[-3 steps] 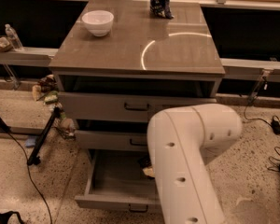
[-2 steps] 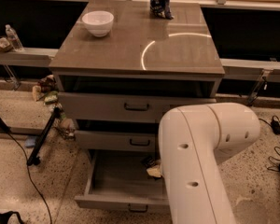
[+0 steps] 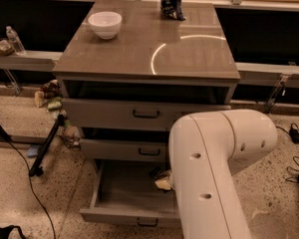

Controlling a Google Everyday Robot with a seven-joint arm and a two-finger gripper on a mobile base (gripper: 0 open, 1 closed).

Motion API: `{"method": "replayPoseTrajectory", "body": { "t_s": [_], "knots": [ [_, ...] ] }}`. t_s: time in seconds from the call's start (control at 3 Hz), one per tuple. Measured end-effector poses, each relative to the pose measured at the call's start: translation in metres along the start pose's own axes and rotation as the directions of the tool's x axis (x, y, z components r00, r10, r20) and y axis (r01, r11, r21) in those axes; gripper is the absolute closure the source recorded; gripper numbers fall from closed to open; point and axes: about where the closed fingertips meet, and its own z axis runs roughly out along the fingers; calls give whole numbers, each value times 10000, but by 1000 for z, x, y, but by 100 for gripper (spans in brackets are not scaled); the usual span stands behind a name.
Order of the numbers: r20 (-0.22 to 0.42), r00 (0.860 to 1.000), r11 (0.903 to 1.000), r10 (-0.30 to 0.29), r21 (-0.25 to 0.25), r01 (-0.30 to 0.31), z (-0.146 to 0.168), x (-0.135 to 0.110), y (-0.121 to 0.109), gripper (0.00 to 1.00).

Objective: Pick rxbar chocolate from bottom drawer and place on counter

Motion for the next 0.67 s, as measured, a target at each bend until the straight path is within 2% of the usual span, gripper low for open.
{"method": "replayPoseTrajectory", "body": {
  "t_s": [0.33, 0.67],
  "knots": [
    [56, 10000, 9994, 39, 346, -40, -35, -4, -6, 100],
    [72, 9999, 9949, -100, 1007, 92, -73, -17, -15, 100]
  ]
}}
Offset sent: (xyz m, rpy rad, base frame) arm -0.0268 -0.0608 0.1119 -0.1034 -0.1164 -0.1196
